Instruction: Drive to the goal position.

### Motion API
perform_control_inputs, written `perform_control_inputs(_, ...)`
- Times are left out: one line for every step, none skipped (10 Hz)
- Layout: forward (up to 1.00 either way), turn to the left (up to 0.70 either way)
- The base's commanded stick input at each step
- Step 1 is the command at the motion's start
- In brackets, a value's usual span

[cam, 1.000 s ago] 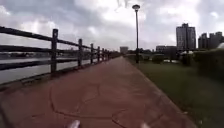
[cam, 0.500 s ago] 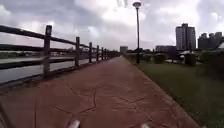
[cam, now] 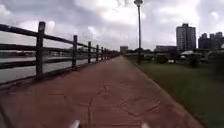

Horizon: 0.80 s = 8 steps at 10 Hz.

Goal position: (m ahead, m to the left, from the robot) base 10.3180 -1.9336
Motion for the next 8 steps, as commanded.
perform_control_inputs(0.7,0.0)
perform_control_inputs(0.7,0.0)
perform_control_inputs(0.7,0.0)
perform_control_inputs(0.7,0.0)
perform_control_inputs(0.7,0.0)
perform_control_inputs(0.7,0.0)
perform_control_inputs(0.7,0.0)
perform_control_inputs(0.7,-0.32)
